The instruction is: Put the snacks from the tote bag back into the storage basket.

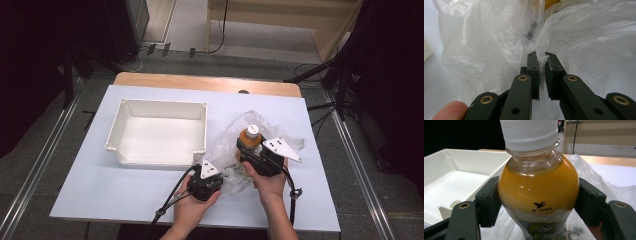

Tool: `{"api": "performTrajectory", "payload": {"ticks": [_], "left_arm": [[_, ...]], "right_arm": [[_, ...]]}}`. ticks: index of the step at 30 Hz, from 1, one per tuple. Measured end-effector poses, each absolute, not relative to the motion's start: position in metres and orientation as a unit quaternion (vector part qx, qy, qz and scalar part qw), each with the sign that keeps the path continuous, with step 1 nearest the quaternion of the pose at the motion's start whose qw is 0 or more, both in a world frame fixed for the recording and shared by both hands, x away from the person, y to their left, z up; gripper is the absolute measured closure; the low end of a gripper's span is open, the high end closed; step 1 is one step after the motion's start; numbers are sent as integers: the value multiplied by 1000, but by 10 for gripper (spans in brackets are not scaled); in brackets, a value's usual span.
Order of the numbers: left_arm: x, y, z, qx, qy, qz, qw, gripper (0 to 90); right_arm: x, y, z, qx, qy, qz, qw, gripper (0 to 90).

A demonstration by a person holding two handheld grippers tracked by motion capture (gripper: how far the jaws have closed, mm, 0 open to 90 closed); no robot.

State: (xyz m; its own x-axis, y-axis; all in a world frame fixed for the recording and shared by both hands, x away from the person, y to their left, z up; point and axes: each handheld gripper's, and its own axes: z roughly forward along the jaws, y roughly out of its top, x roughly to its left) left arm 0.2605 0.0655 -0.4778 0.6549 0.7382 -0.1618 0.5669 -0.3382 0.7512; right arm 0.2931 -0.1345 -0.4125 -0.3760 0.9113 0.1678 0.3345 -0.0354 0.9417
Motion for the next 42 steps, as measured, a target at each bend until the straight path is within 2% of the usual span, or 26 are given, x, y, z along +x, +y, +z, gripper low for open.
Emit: {"api": "performTrajectory", "payload": {"ticks": [11,15,19,26,28,35,42], "left_arm": [[261,68,-477,804,403,95,427,814],[259,77,-475,784,403,85,464,707],[256,86,-470,769,377,71,511,530],[242,102,-451,757,352,109,539,188],[241,109,-445,753,346,112,548,136],[234,131,-434,749,337,120,557,111],[230,171,-427,733,352,143,564,101]], "right_arm": [[273,-143,-363,466,621,563,283,315],[266,-146,-352,465,615,570,285,315],[264,-148,-349,462,614,575,279,315],[269,-153,-354,473,612,574,267,315],[270,-152,-354,471,613,576,265,315],[267,-149,-351,462,617,579,266,315],[266,-146,-349,460,619,581,262,315]]}}
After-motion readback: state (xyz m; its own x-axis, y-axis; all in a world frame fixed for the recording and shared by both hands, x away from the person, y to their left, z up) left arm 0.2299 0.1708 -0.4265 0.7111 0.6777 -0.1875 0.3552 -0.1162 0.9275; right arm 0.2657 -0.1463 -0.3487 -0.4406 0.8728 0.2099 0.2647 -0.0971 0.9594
